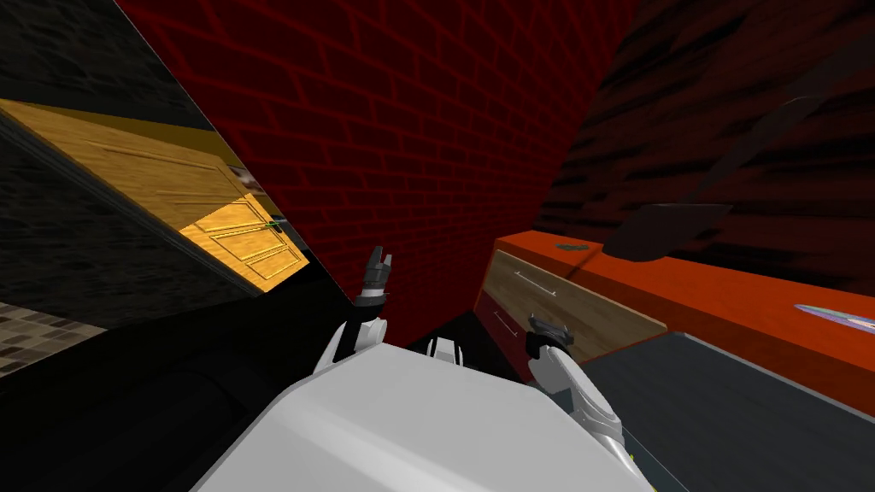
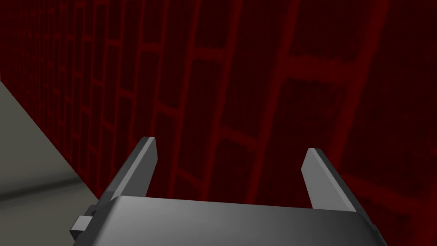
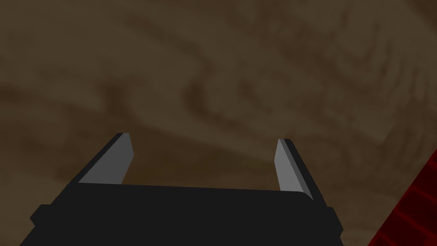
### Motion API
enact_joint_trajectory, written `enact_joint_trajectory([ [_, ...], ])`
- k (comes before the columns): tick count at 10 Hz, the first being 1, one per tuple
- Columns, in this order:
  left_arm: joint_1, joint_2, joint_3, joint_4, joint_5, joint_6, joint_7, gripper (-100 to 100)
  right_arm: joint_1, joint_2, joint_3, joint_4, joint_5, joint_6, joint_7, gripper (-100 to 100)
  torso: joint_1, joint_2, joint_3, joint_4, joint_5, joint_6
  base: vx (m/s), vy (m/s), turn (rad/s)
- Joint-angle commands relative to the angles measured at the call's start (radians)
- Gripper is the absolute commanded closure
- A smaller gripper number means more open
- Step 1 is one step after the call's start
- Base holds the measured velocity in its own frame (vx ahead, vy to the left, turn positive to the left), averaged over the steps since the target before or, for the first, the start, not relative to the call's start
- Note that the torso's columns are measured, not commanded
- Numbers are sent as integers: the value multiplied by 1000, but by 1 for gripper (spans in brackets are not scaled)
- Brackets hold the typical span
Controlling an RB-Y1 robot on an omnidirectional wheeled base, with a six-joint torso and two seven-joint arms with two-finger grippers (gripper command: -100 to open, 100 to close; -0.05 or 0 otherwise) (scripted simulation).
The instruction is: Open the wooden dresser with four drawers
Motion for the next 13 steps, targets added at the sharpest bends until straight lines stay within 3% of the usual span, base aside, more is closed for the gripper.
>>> enact_joint_trajectory([
  [1,0,0,0,0,0,0,0,0,-40,-9,4,65,66,77,29,-100,-1,0,0,0,0,1,2,36,157],
  [2,0,0,0,0,0,0,0,0,-40,-9,4,65,68,96,29,-100,0,0,0,0,0,0,6,29,117],
  [5,0,0,0,0,0,0,0,0,-93,-27,11,144,148,183,66,-100,-1,0,0,0,0,1,7,35,157],
  [6,0,0,0,0,0,0,0,0,-93,-27,11,144,148,193,66,-100,0,0,0,0,0,0,9,25,89],
  [7,0,0,0,0,0,0,0,0,-119,-37,14,181,186,232,83,-100,-1,0,0,0,0,1,12,33,140],
  [8,0,0,0,0,0,0,0,0,-119,-37,14,181,186,239,83,-100,0,0,0,0,0,0,16,25,80],
  [10,0,0,0,0,0,0,0,0,-168,-58,21,250,256,305,115,-100,0,0,0,0,0,0,11,48,213],
  [11,0,0,0,0,0,0,0,0,-168,-58,21,250,257,323,115,-100,2,0,0,0,1,0,19,31,88],
  [12,1,0,-2,0,0,0,0,0,-190,-68,24,281,290,359,130,-100,1,0,-1,0,0,0,8,30,130],
  [13,1,1,-2,1,0,0,1,0,-190,-68,24,281,290,362,130,-100,2,0,-1,0,0,0,14,25,79],
])
